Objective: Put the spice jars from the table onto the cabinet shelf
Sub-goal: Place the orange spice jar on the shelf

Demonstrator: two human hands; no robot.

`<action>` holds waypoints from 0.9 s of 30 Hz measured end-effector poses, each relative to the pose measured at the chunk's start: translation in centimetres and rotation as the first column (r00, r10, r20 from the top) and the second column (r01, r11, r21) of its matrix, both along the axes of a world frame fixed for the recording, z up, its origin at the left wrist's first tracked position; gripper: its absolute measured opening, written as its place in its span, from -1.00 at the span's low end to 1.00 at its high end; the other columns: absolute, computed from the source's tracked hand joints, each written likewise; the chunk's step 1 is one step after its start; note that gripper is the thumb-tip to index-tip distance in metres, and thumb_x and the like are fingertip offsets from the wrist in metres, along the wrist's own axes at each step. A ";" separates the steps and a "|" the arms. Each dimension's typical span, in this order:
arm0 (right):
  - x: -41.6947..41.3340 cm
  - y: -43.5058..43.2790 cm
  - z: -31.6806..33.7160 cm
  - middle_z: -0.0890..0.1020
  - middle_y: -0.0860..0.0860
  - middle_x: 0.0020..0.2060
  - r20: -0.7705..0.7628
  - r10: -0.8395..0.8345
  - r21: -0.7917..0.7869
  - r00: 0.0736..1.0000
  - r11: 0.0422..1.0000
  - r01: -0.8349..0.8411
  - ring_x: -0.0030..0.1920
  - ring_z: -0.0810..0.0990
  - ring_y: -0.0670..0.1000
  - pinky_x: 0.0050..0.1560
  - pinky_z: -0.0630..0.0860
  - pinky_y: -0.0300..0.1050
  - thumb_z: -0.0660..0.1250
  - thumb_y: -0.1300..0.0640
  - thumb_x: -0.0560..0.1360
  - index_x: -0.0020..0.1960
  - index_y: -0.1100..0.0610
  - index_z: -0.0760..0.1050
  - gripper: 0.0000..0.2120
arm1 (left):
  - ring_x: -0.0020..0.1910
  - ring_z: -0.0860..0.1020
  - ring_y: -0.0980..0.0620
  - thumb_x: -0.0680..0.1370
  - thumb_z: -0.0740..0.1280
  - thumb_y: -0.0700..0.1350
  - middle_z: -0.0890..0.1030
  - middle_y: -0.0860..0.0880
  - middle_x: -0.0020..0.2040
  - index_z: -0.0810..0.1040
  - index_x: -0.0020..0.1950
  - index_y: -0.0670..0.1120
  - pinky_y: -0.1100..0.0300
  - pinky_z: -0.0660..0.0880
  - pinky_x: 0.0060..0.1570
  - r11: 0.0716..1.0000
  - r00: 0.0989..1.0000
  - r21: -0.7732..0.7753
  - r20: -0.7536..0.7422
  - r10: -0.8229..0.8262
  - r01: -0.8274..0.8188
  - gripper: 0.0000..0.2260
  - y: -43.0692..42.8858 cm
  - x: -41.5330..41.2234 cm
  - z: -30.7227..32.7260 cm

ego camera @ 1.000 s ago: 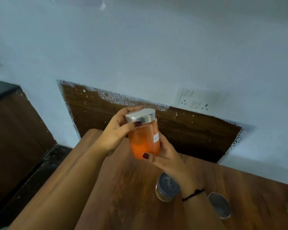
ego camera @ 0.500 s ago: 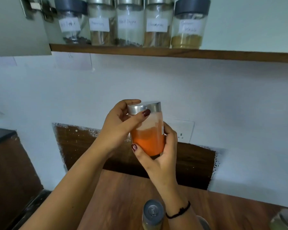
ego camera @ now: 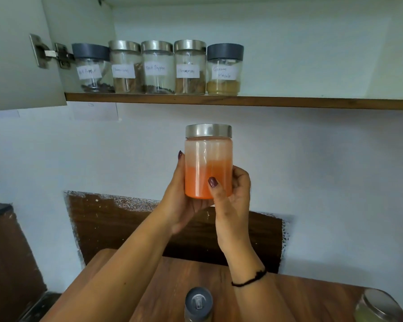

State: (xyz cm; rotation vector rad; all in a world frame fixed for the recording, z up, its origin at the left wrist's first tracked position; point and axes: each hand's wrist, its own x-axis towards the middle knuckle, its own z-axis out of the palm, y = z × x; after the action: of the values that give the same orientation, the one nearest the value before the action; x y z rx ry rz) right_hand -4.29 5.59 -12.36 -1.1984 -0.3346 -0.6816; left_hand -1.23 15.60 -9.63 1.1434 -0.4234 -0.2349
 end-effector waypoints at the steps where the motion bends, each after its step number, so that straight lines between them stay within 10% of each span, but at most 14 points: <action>1: 0.0 -0.4 0.0 0.56 -0.09 0.14 -0.003 -0.034 -0.026 0.999 0.999 0.034 0.15 0.61 -0.07 0.00 0.59 -0.25 0.42 -0.47 0.18 0.23 -0.06 0.39 -0.23 | 0.27 0.59 -0.18 0.62 -0.08 0.32 0.60 -0.21 0.29 0.43 0.44 -0.07 -0.05 0.58 0.20 0.999 1.000 -0.032 -0.015 -0.012 0.011 -0.37 -0.3 -0.2 0.2; 11: -1.6 -3.5 1.7 0.30 -0.09 0.23 0.074 -0.262 -0.263 0.962 0.926 0.272 0.13 0.45 -0.29 -0.02 0.51 -0.45 0.35 -0.25 0.40 0.22 -0.26 0.38 -0.59 | 0.23 0.61 -0.21 0.52 0.11 0.34 0.62 -0.18 0.26 0.44 0.42 0.04 -0.17 0.54 0.24 0.985 0.988 -0.114 0.065 0.141 -0.133 -0.41 -2.7 -2.1 0.9; 16: -2.8 -4.0 2.4 0.42 -0.16 0.22 0.083 -0.336 -0.322 0.938 0.882 0.344 0.10 0.52 -0.18 -0.05 0.54 -0.39 0.26 -0.55 0.24 0.24 -0.27 0.29 -0.33 | 0.04 0.67 0.00 0.67 0.01 0.19 0.66 0.03 0.02 0.51 0.07 0.20 0.12 0.64 -0.01 0.940 0.922 -0.049 0.180 0.342 -0.339 -0.71 -3.9 -2.9 1.2; 27: -2.8 -3.9 4.3 0.42 -0.07 0.25 0.018 -0.353 -0.281 0.936 0.896 0.343 0.17 0.53 -0.06 -0.16 0.55 -0.43 0.48 -0.23 0.32 0.38 -0.04 0.24 -0.25 | 0.05 0.60 0.18 0.70 -0.03 0.08 0.55 0.00 0.14 0.41 0.28 -0.05 0.33 0.57 0.00 0.883 0.795 0.080 0.478 0.374 -0.463 -0.66 -4.9 -5.0 1.1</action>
State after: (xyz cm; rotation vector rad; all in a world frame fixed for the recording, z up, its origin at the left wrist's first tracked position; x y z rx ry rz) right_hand -7.13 1.69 -8.02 -1.5613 -0.1910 -0.9457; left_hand -6.20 10.71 -8.49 1.4577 -0.5473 0.4045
